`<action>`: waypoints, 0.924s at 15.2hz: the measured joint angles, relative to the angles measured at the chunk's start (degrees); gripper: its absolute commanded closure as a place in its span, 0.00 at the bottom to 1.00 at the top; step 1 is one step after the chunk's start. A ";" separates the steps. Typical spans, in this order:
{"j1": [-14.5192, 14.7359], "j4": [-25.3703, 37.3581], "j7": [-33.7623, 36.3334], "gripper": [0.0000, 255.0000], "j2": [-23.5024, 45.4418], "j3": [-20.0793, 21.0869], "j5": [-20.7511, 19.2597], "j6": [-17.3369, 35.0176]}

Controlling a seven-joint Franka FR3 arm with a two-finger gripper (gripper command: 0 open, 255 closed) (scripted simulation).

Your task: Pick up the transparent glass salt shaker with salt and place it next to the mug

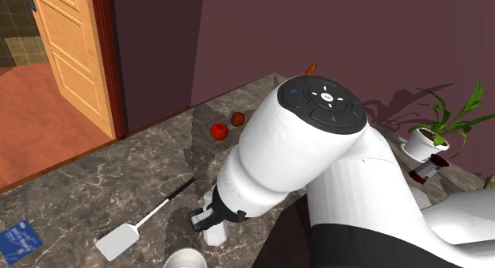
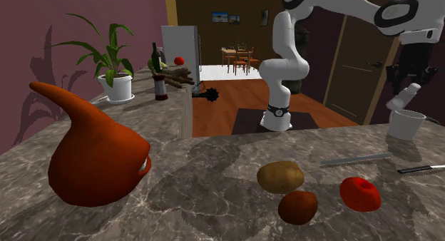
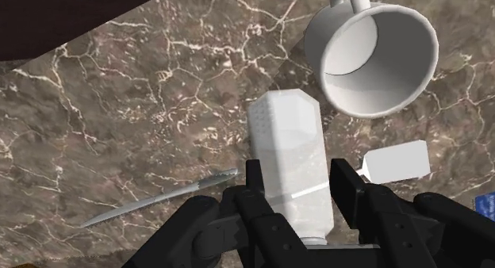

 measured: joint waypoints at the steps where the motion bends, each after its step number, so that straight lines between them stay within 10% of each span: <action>1: -0.06 -0.65 0.12 1.00 0.20 0.25 -0.02 0.83; 14: -2.49 -7.02 3.63 1.00 5.13 5.43 -2.08 11.61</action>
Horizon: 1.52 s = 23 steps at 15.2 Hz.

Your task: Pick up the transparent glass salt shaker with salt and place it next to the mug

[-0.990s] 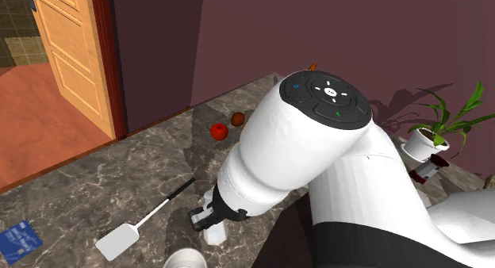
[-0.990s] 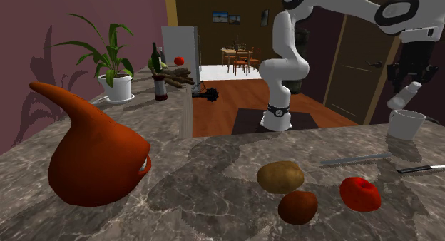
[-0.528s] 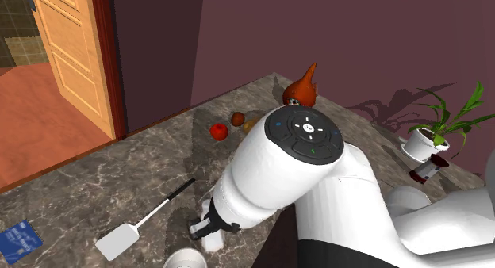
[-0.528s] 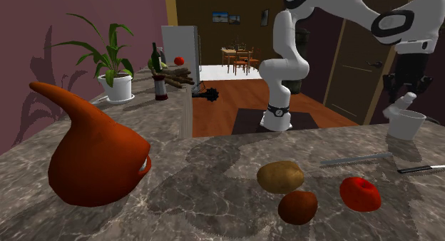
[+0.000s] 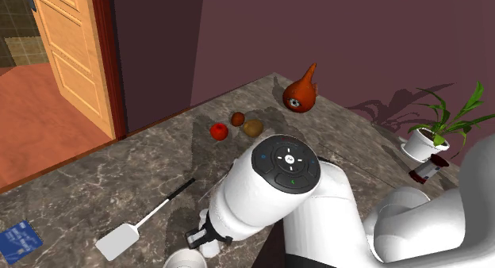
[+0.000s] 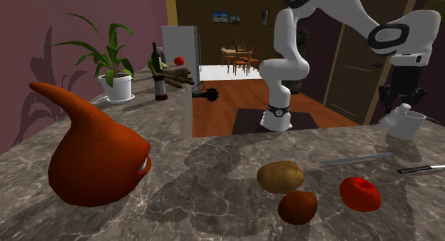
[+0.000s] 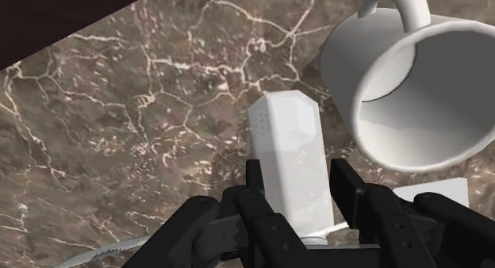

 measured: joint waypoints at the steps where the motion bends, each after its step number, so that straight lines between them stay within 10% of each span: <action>1: -0.37 -0.28 0.65 1.00 0.65 0.74 -0.41 0.84; 14: -3.69 -2.60 4.21 1.00 4.81 4.23 -4.16 7.21; 15: -3.73 -2.50 4.38 0.00 4.90 4.34 -4.27 7.15; 23: -1.77 -1.76 2.96 0.00 2.99 2.86 -2.39 4.51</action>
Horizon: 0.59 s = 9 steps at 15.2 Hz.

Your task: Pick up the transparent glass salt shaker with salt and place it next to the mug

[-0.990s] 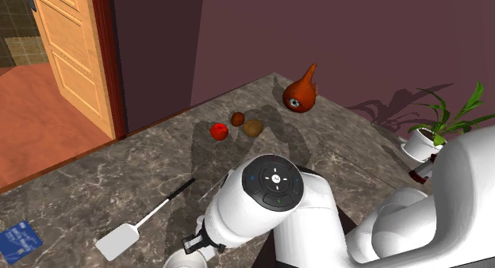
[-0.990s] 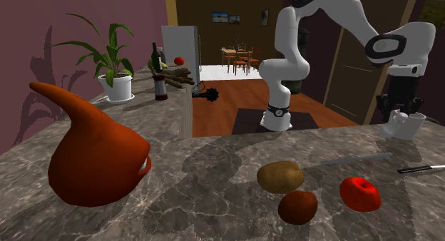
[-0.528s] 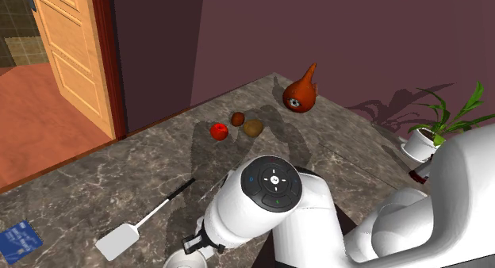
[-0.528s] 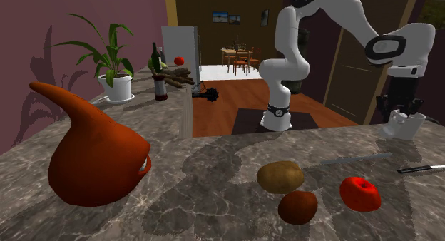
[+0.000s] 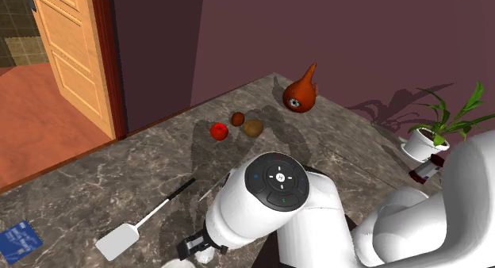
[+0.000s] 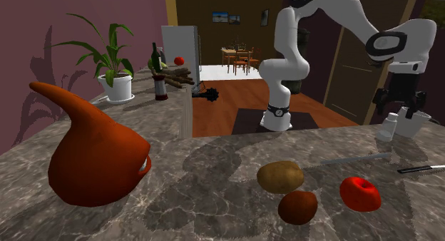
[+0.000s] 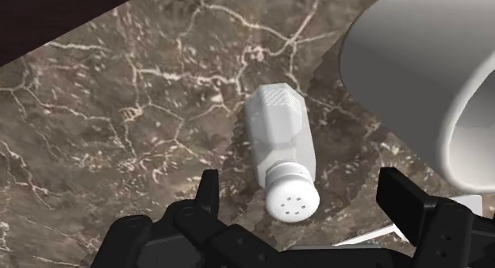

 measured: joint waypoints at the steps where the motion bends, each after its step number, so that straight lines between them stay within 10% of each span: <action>1: 1.24 0.64 -0.90 0.00 -1.53 -1.12 1.26 -1.99; 9: 3.37 1.84 -2.46 0.00 -4.25 -3.23 3.33 -5.74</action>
